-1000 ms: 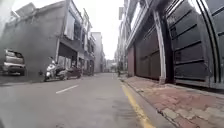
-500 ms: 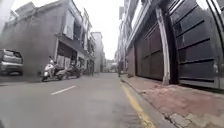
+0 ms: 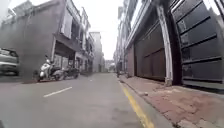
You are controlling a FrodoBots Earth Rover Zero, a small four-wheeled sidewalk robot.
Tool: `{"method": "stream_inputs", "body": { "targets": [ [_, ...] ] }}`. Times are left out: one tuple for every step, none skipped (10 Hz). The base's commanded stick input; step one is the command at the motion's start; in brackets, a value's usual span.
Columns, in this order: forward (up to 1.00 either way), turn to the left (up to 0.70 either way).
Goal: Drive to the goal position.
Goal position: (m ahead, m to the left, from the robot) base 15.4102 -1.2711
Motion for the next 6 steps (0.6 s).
{"method": "stream_inputs", "body": {
  "targets": [
    [0.49,0.00],
    [0.49,0.00],
    [0.49,0.00],
    [0.49,0.00],
    [0.49,0.00],
    [0.49,0.00]
  ]
}}
